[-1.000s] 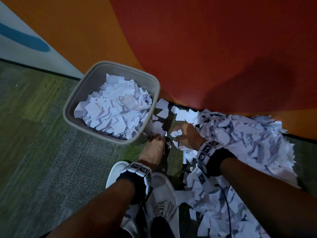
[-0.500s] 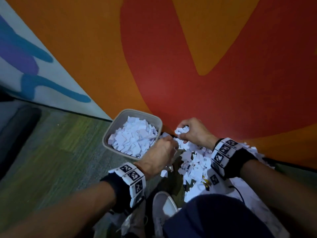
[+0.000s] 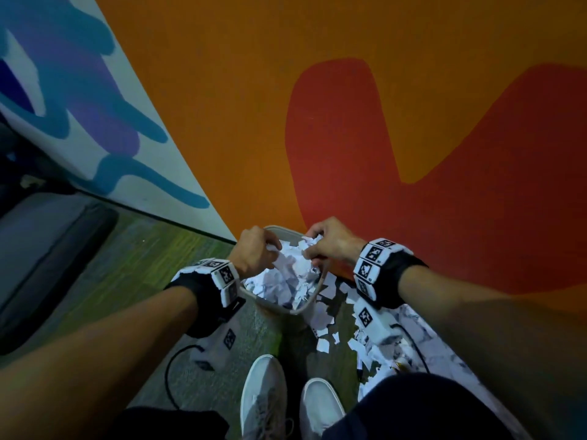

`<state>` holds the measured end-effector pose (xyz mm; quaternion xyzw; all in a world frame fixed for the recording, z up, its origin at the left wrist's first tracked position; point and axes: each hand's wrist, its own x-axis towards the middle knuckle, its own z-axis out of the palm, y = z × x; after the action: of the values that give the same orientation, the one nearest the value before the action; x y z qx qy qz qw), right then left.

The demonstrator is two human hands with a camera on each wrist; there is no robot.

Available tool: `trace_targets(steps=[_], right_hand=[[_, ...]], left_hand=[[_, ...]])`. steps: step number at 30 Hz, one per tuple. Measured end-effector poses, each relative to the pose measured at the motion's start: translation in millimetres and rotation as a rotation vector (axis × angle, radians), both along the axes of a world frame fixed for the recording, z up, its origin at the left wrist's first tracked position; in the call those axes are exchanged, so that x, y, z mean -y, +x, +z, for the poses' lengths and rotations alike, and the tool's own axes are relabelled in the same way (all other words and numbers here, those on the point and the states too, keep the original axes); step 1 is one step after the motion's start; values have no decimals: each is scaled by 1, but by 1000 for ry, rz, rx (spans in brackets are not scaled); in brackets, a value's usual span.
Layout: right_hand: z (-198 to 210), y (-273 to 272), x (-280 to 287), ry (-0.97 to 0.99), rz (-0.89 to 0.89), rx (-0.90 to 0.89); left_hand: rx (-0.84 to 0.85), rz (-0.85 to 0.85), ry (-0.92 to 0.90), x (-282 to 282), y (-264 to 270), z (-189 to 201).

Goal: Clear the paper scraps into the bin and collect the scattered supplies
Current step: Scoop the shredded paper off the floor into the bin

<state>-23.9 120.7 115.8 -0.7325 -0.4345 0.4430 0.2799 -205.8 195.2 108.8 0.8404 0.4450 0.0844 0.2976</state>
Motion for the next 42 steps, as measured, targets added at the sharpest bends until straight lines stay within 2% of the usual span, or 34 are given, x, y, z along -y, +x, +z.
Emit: trace_targets(steps=[4, 7, 11, 14, 19, 23, 27, 33, 36, 39, 42], right_hand=[[-9, -21, -22, -12, -13, 55], [-18, -25, -28, -40, 83, 121], [-23, -18, -25, -108, 199, 236], [-23, -8, -19, -129, 177, 259], [-28, 0, -7, -79, 105, 280], [-30, 7, 11, -69, 213, 452], [-22, 26, 33, -66, 311, 541], [4, 68, 61, -246, 477, 732], [8, 84, 74, -300, 440, 758], [-16, 93, 103, -398, 378, 714], [-47, 98, 130, -559, 491, 615]], left_hand=[[-44, 51, -51, -17, -5, -7], [-49, 63, -158, -25, -12, -16], [-65, 96, -139, -34, -24, -20], [-96, 71, -109, -32, -26, -18], [-72, -44, -90, -26, -23, -15], [-24, -141, -44, -16, -12, -10], [8, -238, -28, 3, 1, -4], [-37, -437, -65, 32, 23, 0], [-88, -537, -93, 46, 39, -2], [-134, -622, -106, 61, 57, -7], [-169, -729, -161, 84, 76, -13]])
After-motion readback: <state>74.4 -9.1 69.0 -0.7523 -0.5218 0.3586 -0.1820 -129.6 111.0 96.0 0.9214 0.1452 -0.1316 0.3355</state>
